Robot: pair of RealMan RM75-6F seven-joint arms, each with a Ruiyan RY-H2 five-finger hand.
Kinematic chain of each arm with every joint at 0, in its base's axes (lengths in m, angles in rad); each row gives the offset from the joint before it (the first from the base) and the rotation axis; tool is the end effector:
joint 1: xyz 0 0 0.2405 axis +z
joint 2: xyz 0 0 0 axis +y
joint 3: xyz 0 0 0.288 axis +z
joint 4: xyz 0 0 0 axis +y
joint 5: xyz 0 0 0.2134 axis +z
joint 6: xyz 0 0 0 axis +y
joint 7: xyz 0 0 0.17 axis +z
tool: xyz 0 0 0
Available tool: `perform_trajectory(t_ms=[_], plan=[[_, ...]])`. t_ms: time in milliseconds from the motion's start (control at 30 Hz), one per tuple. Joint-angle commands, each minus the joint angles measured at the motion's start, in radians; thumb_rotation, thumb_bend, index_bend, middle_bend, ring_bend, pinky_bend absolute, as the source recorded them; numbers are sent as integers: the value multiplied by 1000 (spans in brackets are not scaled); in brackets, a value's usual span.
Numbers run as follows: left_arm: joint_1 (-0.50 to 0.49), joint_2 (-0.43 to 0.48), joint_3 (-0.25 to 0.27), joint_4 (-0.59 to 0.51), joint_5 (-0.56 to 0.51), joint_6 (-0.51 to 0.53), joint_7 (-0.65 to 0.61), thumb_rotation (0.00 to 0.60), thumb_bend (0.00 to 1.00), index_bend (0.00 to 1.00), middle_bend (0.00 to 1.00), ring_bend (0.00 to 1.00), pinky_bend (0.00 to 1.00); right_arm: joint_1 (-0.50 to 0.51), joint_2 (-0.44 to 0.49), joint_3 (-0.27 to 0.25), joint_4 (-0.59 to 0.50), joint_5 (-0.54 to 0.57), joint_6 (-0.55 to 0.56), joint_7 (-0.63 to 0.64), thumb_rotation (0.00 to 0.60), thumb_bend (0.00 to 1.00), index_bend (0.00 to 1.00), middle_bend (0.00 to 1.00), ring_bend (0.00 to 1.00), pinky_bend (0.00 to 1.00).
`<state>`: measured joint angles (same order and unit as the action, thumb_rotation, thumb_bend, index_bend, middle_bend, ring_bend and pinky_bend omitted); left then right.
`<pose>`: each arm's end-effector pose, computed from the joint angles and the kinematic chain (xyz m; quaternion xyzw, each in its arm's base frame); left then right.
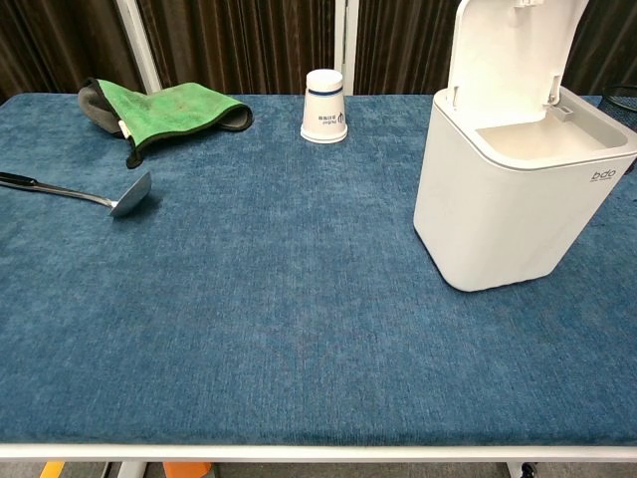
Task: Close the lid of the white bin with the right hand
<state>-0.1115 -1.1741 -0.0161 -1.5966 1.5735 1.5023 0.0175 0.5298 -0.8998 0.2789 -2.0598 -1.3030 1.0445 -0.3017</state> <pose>-0.3243 0.2106 0.1444 -0.6202 -0.3745 -0.4108 0.5534 -0.1394 -0.3296 0.1718 0.7346 -0.2974 0.4149 0.4469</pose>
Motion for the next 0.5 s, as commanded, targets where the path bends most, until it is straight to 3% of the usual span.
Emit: perform_trajectory(t_ms=[33, 300, 500], plan=[[-1, 2, -2, 2, -3, -1, -4, 600, 0, 130, 68, 7, 122, 97, -3, 39, -39, 172, -99, -73, 600, 1000, 0, 0, 0, 0], [-1, 8, -5, 3, -2, 4, -16, 600, 0, 130, 68, 7, 122, 187, -16, 27, -20, 326, -180, -79, 600, 1000, 0, 0, 0, 0], [-4, 9, -5, 4, -4, -2, -12, 600, 0, 130, 68, 7, 121, 216, -32, 8, -10, 371, -188, -61, 600, 1000, 0, 41, 0, 0]])
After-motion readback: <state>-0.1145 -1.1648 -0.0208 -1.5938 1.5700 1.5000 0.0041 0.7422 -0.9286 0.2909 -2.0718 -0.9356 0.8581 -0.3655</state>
